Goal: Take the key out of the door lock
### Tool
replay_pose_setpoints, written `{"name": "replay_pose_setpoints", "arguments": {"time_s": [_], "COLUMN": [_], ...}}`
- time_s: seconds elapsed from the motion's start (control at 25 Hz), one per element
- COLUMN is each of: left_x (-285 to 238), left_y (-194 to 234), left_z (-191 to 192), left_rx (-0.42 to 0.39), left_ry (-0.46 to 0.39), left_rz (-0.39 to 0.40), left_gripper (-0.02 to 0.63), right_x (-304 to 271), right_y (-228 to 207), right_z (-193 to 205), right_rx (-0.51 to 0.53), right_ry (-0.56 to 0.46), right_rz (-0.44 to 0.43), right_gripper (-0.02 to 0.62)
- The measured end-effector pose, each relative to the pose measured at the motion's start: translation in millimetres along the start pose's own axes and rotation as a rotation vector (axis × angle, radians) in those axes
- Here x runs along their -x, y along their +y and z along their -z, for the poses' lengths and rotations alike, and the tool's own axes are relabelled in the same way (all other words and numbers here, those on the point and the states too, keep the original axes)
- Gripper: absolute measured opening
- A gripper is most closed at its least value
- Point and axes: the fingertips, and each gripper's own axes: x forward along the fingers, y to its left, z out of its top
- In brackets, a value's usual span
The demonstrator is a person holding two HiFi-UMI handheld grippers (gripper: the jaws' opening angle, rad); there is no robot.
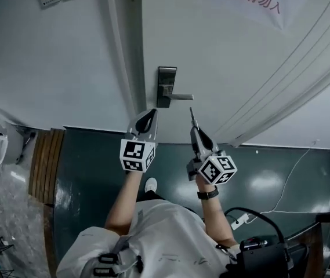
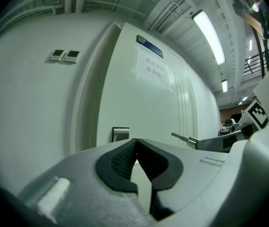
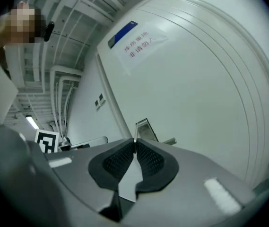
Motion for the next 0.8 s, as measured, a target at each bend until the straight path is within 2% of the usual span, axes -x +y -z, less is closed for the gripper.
{"name": "replay_pose_setpoints", "arguments": {"time_s": [0.16, 0.32, 0.52, 0.8], "left_x": [47.0, 74.9, 100.5, 102.8], "left_y": [-56.0, -102.8, -115.5, -111.8], "left_z": [-2.3, 1.8, -5.9, -37.4], "left_rx": [0.002, -0.013, -0.041, -0.091], "left_ry": [-0.004, 0.020, 0.017, -0.042], "left_rz": [-0.057, -0.060, -0.066, -0.040], "left_gripper": [0.002, 0.002, 0.002, 0.002], "right_x": [51.5, 80.8, 93.9, 85.4], "right_y": [17.4, 20.7, 50.5, 66.0], "right_z": [-18.3, -23.0, -24.5, -53.6], "right_rx": [0.135, 0.183, 0.208, 0.254], "right_ry": [0.008, 0.023, 0.009, -0.056], "right_rz": [-0.008, -0.015, -0.073, -0.069], "right_gripper": [0.023, 0.023, 0.023, 0.023]}}
